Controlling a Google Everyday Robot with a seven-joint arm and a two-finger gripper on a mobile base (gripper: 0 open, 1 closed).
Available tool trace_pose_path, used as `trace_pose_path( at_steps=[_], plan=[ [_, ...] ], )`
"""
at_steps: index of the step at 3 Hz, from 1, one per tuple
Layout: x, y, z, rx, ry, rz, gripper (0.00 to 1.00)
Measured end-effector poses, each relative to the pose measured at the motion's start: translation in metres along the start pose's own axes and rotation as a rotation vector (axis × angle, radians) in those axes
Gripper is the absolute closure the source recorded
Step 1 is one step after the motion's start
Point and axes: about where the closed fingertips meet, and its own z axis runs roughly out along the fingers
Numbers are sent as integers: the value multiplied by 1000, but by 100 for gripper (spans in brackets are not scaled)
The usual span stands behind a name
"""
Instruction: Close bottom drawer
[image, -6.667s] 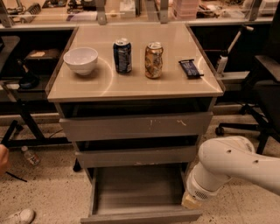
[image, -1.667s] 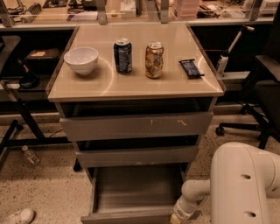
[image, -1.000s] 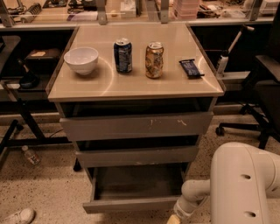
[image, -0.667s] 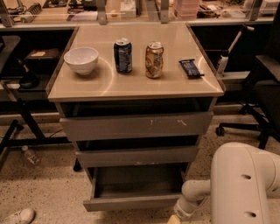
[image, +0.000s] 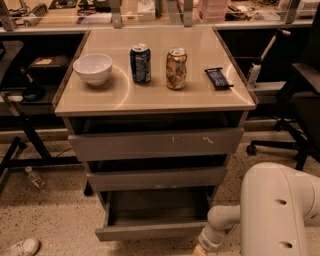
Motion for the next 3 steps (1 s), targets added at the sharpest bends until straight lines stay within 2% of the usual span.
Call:
trace_pose_path(
  at_steps=[2, 3],
  plan=[
    [-6, -1, 0, 9, -7, -20, 89],
    [-22, -6, -6, 34, -27, -57, 100]
  ],
)
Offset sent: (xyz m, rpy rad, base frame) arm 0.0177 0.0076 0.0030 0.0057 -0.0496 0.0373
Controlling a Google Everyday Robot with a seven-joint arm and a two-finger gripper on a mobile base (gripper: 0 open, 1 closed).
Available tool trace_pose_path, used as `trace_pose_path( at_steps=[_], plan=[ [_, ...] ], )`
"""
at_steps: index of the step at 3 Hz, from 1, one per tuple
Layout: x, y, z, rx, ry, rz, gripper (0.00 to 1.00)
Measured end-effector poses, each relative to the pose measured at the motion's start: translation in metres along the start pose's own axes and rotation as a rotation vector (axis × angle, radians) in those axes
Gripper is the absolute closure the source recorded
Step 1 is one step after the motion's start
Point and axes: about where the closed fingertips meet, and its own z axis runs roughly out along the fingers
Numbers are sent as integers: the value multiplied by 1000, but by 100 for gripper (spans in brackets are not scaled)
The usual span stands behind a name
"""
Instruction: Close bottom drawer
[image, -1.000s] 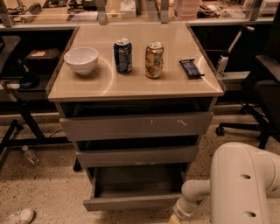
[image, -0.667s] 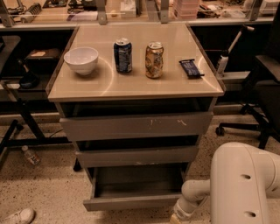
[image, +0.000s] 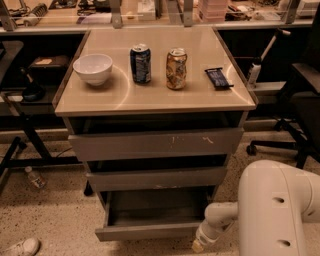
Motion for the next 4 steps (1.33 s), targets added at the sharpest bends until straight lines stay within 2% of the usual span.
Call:
trace_pose_path(
  at_steps=[2, 4],
  plan=[
    [-32, -8, -7, 36, -32, -57, 100],
    [-60, -28, 2, 62, -47, -94, 100]
  ],
)
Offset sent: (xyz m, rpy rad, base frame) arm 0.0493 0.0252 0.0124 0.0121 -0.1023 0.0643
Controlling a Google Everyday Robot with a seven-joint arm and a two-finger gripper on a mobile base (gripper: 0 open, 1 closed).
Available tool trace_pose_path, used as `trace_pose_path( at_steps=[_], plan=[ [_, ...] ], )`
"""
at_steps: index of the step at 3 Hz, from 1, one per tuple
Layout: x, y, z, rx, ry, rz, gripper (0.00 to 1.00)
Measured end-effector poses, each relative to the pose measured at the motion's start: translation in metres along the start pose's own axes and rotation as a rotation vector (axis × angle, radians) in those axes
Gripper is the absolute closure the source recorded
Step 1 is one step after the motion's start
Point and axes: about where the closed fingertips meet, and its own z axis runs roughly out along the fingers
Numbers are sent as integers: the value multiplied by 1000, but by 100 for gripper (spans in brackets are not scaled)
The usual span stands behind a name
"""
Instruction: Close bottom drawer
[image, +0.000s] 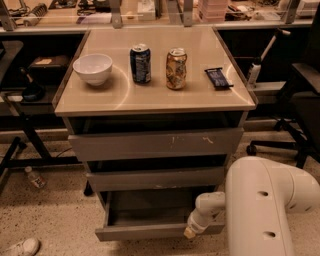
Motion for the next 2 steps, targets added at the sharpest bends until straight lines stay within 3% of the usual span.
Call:
trace_pose_path(
  at_steps=[2],
  plan=[
    [0, 0, 0, 0, 0, 0, 59]
  ],
)
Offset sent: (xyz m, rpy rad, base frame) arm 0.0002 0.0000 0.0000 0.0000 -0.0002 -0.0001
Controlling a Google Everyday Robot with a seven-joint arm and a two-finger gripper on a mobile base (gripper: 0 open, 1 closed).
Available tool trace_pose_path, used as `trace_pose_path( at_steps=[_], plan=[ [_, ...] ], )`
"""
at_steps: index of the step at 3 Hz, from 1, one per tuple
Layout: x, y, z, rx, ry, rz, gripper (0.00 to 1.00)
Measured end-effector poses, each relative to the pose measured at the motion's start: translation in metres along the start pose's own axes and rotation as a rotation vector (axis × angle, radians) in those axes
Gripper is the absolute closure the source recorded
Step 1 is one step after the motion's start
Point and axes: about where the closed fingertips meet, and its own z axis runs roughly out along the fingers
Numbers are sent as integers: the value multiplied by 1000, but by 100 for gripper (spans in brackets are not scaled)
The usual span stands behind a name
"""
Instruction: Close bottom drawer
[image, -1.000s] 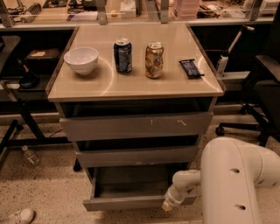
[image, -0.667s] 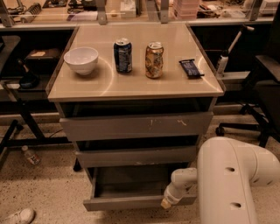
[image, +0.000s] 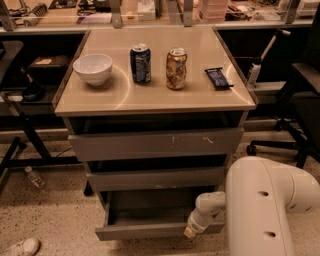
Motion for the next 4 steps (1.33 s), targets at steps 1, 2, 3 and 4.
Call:
trace_pose_path(
  at_steps=[1, 2, 3, 4],
  plan=[
    [0, 0, 0, 0, 0, 0, 36],
    [0, 0, 0, 0, 0, 0, 12],
    [0, 0, 0, 0, 0, 0, 0],
    [0, 0, 0, 0, 0, 0, 0]
  ],
)
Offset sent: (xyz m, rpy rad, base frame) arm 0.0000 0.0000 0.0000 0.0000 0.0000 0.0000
